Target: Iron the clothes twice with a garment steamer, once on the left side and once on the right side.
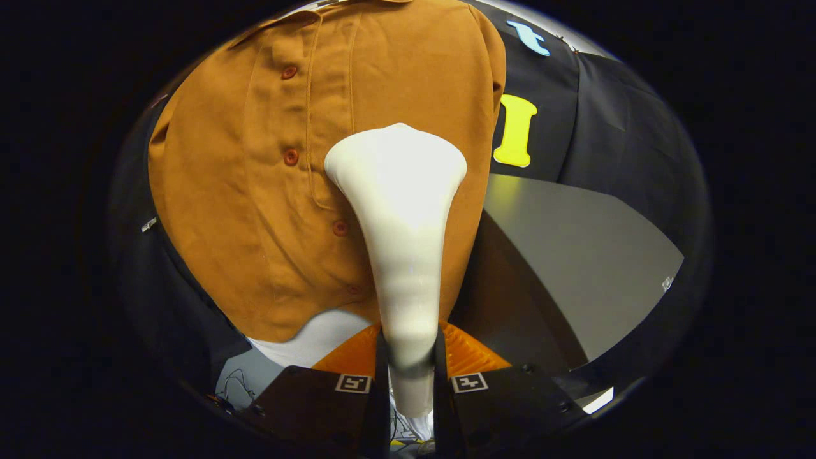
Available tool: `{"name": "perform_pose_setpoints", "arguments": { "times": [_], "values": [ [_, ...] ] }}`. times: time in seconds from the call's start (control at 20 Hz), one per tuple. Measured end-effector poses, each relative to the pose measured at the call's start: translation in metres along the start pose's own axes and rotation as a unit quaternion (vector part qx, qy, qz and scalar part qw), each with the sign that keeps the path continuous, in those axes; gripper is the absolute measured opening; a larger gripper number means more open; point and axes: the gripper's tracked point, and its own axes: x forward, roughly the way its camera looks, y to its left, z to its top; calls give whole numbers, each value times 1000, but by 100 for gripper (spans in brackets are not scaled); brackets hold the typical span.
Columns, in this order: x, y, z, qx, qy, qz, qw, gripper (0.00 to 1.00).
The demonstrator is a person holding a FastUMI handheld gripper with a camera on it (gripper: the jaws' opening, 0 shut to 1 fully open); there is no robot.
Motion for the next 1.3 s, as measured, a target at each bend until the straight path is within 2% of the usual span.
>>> {"name": "perform_pose_setpoints", "arguments": {
  "times": [0.25, 0.6, 0.8, 1.3],
  "values": [
    [10, 1, -33, -3, 42, 0, 999, 31],
    [7, 0, -41, -13, 37, -2, 999, 31],
    [-28, -3, -21, -1, -14, -5, 1000, 31],
    [-111, 11, 71, 7, -138, -9, 990, 31]
  ]
}}
